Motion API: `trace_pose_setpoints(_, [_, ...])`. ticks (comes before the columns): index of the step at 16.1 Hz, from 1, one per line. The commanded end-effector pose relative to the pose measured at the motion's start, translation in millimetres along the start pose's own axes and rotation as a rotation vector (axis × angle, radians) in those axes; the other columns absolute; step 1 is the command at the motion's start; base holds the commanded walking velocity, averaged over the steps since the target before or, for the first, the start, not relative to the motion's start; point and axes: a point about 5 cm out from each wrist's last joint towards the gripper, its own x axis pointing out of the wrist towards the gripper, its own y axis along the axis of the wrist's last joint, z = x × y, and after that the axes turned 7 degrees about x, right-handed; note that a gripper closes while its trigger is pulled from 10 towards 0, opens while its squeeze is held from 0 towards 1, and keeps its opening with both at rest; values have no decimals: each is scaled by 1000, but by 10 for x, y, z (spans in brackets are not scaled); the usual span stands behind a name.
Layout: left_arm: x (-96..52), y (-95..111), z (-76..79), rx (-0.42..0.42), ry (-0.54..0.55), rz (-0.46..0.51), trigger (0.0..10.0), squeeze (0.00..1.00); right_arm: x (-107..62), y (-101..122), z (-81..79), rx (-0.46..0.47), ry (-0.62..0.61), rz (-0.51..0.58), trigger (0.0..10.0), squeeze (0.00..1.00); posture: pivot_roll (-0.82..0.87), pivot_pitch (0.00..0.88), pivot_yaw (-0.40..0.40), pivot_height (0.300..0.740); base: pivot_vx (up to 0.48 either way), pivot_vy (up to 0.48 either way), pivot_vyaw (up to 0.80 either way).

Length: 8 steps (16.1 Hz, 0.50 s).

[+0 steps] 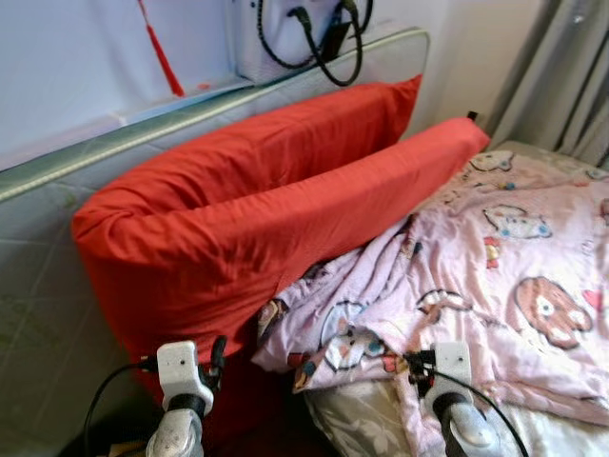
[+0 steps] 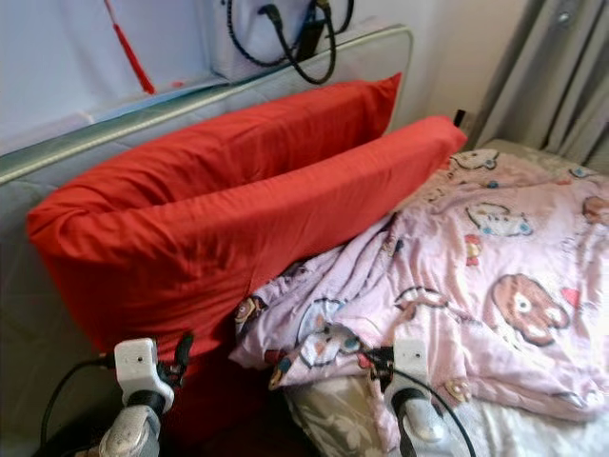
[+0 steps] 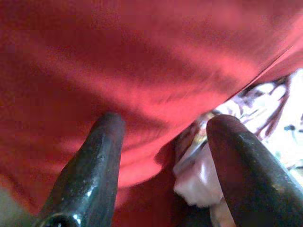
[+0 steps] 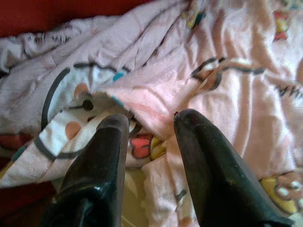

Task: Clean up the room

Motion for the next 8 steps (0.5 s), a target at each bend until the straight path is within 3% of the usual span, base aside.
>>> trace_pose_setpoints(1, [-23, 44, -28, 31, 1, 32, 10000, 0, 5, 40, 10, 4, 0, 29, 10000, 0, 89, 0, -41, 740, 0, 0, 0])
trace_pose_setpoints(2, [-49, 161, -91, 46, 19, 92, 10000, 0, -6, 44, 9, 6, -1, 49, 10000, 0, 92, 0, -33, 740, 0, 0, 0])
trace_pose_setpoints(4, [-80, 203, -90, 41, 5, 111, 10000, 0, -15, 19, 2, 41, -9, 46, 10000, 0, 91, 0, -22, 740, 0, 0, 0])
trace_pose_setpoints(6, [-136, 237, -19, 48, -48, 116, 10000, 0, -45, 410, -54, -14, 57, 309, 10000, 0, 83, 0, -14, 740, 0, 0, 0])
trace_pose_setpoints(8, [-168, 234, -7, 53, -59, 98, 10000, 0, -33, 443, -16, 33, 17, 324, 10000, 0, 67, 0, -4, 740, 0, 0, 0])
